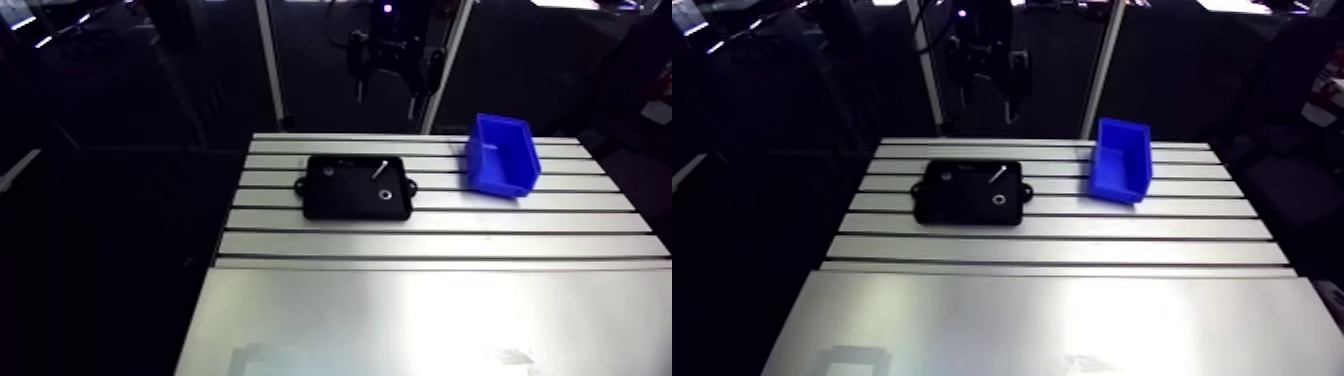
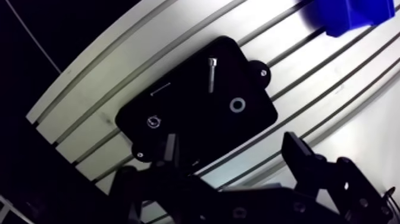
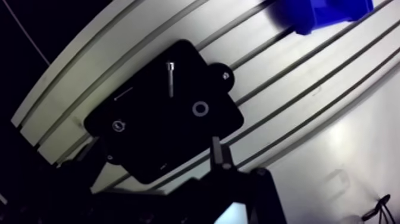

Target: Pick up the M10 bolt from the tray and put it into the blue bin.

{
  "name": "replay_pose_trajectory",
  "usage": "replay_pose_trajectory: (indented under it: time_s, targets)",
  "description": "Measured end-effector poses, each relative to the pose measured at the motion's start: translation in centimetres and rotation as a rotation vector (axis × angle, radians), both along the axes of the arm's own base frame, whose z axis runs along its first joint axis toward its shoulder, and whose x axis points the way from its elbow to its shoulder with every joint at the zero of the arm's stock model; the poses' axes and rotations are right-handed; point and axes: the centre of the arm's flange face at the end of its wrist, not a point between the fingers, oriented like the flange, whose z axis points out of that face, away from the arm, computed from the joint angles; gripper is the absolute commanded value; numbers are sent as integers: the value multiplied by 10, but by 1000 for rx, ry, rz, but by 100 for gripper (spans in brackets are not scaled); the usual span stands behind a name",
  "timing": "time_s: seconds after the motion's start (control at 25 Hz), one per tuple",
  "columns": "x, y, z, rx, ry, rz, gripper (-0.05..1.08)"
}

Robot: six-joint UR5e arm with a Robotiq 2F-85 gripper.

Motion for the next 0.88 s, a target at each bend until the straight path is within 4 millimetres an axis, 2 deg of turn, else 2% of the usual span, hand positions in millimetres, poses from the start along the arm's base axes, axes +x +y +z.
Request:
replay_pose_trajectory:
  time_s: [0.6,0.88]
  targets:
    - [0,0,-40,7,32,-59,36]
    - [1,0,-58,13,30,-100,42]
